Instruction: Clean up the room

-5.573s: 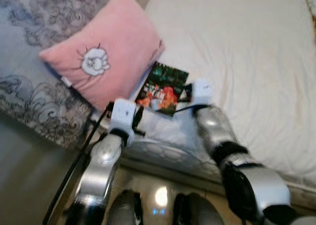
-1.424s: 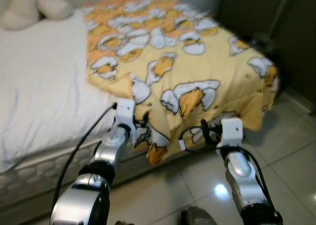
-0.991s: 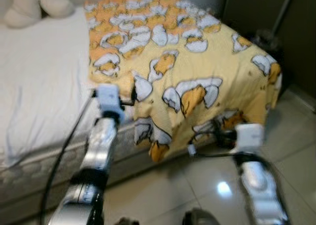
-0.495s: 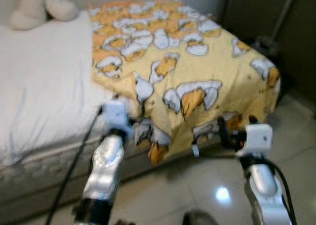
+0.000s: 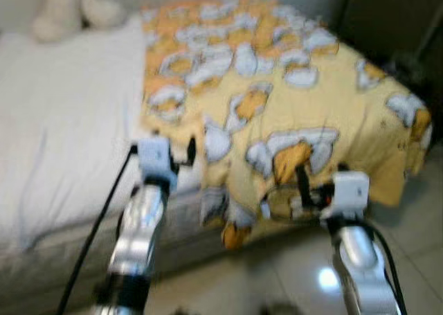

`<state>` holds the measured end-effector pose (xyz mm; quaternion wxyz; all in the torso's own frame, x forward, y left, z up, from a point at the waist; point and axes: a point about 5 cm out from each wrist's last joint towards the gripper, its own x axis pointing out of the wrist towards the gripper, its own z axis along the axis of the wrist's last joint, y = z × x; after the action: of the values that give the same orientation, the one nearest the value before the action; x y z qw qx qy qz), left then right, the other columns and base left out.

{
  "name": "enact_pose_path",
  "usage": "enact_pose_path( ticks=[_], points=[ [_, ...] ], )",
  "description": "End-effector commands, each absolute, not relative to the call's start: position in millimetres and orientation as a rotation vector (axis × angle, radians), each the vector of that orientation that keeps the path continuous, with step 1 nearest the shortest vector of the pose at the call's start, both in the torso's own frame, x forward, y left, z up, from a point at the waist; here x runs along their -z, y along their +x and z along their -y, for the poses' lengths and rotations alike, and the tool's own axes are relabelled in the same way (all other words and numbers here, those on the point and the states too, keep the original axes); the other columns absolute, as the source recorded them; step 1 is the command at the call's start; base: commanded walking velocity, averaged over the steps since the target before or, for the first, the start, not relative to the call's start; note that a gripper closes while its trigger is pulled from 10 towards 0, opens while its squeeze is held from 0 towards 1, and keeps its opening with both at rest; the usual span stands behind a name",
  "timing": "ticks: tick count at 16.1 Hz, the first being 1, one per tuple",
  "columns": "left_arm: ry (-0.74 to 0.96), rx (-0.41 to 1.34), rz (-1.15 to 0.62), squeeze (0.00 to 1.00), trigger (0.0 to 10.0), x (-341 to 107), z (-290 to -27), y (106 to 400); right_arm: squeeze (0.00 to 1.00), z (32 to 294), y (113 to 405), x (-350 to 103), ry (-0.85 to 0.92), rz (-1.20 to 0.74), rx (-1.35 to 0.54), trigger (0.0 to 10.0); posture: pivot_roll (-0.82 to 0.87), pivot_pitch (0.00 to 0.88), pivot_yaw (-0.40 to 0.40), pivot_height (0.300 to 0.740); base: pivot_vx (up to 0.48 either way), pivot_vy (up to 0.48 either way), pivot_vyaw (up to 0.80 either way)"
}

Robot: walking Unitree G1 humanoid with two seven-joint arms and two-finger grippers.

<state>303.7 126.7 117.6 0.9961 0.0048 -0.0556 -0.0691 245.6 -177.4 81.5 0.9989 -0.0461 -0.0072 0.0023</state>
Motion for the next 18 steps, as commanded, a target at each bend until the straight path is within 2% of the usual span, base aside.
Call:
enact_pose_path(
  ticks=[1, 3, 7, 18],
  points=[
    [0.01, 0.149, 0.093, 0.0, 10.0, -115.1, -122.6, 305.1, 0.0, 184.1, 246.2, -79.8, -0.102, -0.003, 0.015, 10.0, -0.2, 0.0, 0.076, 0.704, 0.48, 0.0, 0.0],
    [0.007, 0.141, 0.08, 0.0, 10.0, -114.0, -123.2, 308.0, 0.0, 186.1, 248.2, -79.2, -0.1, -0.009, 0.02, 10.0, -0.2, 0.0, 0.07, 0.704, 0.48, 0.0, 0.0],
    [-0.026, 0.086, -0.027, 0.0, 10.0, -99.7, -135.4, 320.7, 0.0, 188.0, 253.5, -81.4, -0.105, -0.007, 0.016, 10.0, -0.23, 0.0, 0.07, 0.704, 0.0, 0.0, 0.0],
    [0.031, 0.174, -0.059, 0.0, 10.0, -86.7, -126.5, 315.4, 0.0, 182.4, 255.8, -77.4, -0.118, -0.023, -0.016, 10.0, -0.22, 0.0, 0.066, 0.704, 0.0, 0.0, 0.0]
  ],
)
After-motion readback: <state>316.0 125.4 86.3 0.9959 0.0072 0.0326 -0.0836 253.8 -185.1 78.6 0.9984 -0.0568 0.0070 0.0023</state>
